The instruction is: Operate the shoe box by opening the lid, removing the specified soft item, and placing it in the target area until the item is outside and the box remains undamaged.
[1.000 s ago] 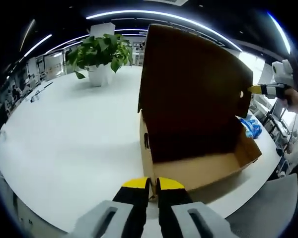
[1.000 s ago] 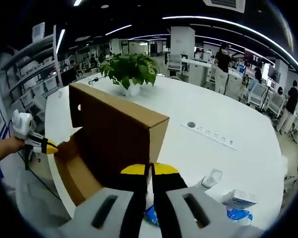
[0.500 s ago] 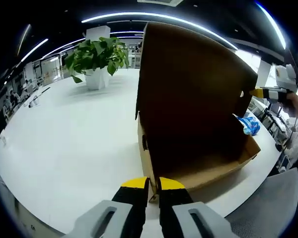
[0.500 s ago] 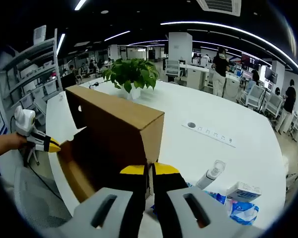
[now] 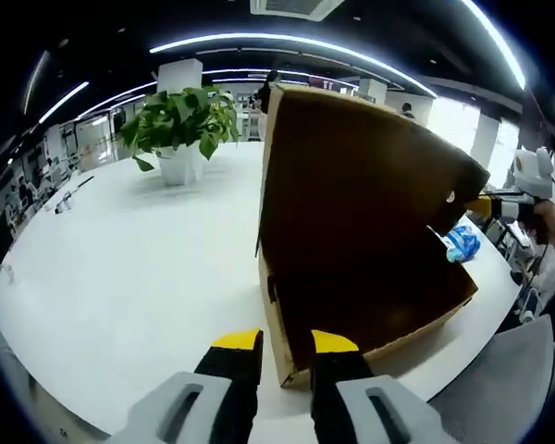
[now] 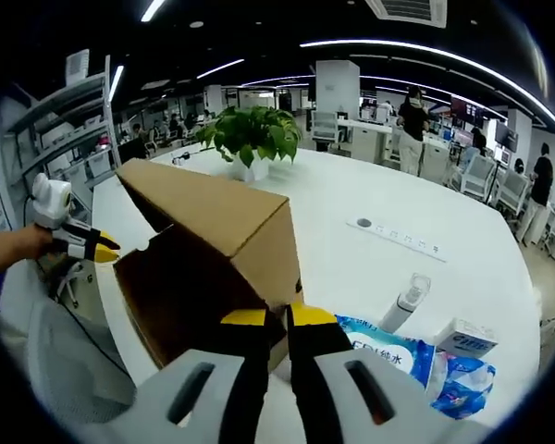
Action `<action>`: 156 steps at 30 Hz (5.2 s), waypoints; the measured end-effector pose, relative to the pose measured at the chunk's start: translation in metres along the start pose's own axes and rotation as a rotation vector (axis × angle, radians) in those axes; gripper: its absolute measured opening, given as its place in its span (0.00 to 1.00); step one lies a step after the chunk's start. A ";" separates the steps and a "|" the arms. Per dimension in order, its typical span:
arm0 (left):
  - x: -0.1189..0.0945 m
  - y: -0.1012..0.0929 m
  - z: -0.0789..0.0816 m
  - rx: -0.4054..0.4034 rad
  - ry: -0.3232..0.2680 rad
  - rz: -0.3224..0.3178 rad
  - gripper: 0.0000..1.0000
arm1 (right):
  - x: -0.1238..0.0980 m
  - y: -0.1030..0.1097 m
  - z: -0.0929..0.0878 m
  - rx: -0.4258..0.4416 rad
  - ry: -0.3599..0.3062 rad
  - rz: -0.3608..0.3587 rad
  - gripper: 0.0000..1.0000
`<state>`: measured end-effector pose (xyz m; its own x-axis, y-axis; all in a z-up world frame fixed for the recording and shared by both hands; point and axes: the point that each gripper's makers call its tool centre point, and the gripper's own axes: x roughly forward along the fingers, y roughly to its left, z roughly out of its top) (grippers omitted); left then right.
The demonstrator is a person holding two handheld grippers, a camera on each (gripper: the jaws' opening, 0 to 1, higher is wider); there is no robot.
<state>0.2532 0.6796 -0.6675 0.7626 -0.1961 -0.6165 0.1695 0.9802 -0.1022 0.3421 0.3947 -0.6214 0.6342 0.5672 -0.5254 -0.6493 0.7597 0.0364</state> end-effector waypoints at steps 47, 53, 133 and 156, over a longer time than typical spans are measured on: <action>-0.012 -0.031 0.007 0.221 -0.046 -0.138 0.41 | -0.017 0.053 -0.072 -0.138 0.041 0.170 0.28; -0.010 -0.033 -0.007 0.252 -0.003 -0.157 0.44 | -0.019 0.063 -0.079 -0.145 0.049 0.210 0.33; 0.106 -0.014 0.013 0.207 0.160 -0.173 0.43 | 0.077 -0.005 -0.078 -0.114 0.178 0.177 0.37; 0.058 -0.022 0.006 0.283 0.102 -0.140 0.60 | 0.027 -0.010 -0.074 -0.125 0.101 0.081 0.45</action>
<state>0.2976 0.6466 -0.6968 0.6556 -0.3105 -0.6883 0.4456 0.8950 0.0207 0.3345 0.3789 -0.6988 0.5361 0.5853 -0.6082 -0.7479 0.6635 -0.0206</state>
